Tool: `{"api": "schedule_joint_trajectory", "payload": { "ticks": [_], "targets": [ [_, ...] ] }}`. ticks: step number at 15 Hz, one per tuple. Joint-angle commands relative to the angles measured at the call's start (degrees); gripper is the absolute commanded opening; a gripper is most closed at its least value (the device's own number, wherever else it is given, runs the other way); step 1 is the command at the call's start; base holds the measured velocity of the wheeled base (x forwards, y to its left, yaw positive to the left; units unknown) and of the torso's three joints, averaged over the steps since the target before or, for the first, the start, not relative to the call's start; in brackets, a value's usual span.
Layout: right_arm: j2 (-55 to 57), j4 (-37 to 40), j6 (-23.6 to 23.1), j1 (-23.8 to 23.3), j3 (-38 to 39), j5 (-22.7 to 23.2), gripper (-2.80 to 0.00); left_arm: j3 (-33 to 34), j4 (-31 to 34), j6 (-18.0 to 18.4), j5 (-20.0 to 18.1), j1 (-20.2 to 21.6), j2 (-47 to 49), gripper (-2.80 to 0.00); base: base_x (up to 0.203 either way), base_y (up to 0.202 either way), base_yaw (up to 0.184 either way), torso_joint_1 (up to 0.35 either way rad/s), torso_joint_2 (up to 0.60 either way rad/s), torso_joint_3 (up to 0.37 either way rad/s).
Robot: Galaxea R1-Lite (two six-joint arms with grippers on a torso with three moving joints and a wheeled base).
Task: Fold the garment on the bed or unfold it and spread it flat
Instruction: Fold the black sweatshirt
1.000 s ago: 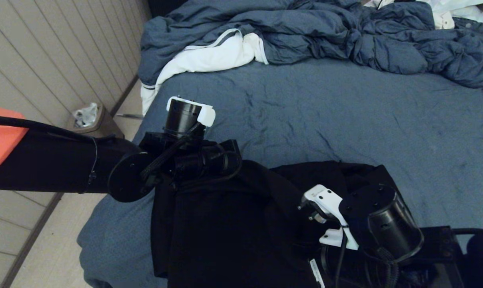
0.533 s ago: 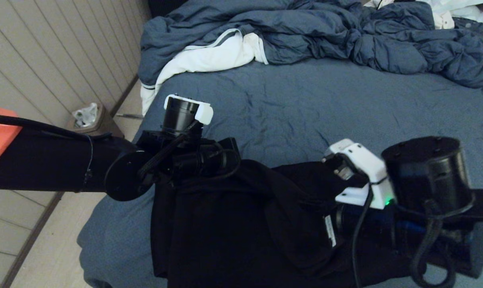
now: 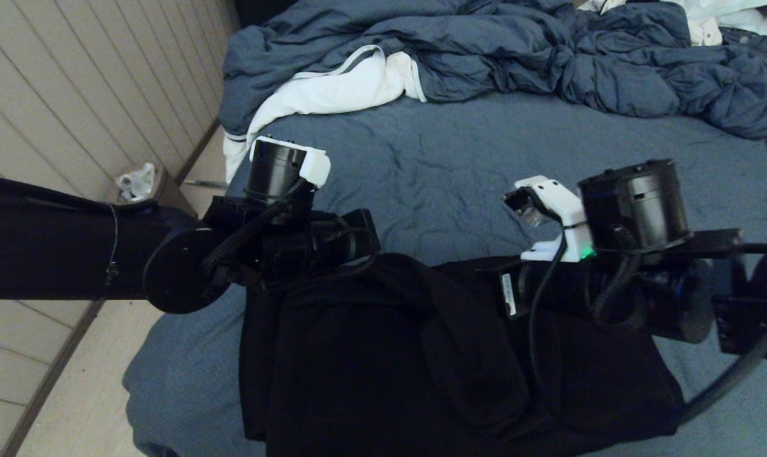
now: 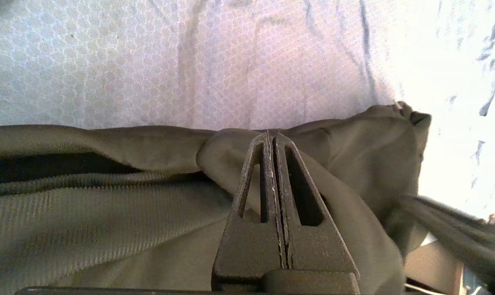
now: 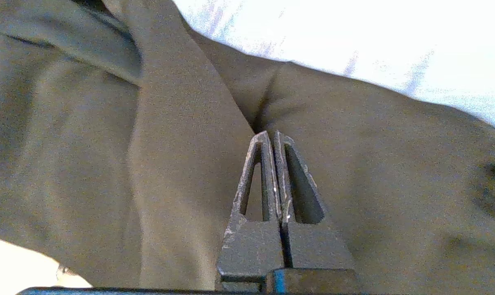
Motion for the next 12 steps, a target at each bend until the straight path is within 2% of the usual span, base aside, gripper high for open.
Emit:
{"api": "schedule_joint_trajectory", "payload": {
  "ticks": [1, 4, 7, 12],
  "targets": [
    [6.3, -0.2, 0.2, 0.3, -1.1, 0.1, -2.80, -0.4, 0.5, -0.3, 0.2, 0.1, -0.9, -2.80, 0.000, 0.000, 0.000, 0.000, 0.00, 0.000],
    [8.2, -0.4, 0.8, 5.6, -1.7, 0.1, -2.80, -0.6, 1.0, -0.2, 0.2, 0.7, -1.7, -2.80, 0.000, 0.000, 0.000, 0.000, 0.00, 0.000],
    [8.0, -0.1, 2.3, 13.3, -0.4, 0.0, -2.80, -0.6, 1.0, -0.2, 0.1, 0.8, -1.6, -2.80, 0.000, 0.000, 0.000, 0.000, 0.00, 0.000],
    [10.3, -0.5, 2.8, 14.5, 3.9, 0.2, -2.80, -0.6, 1.0, -0.2, 0.1, 0.8, -1.7, -2.80, 0.000, 0.000, 0.000, 0.000, 0.00, 0.000]
  ]
}}
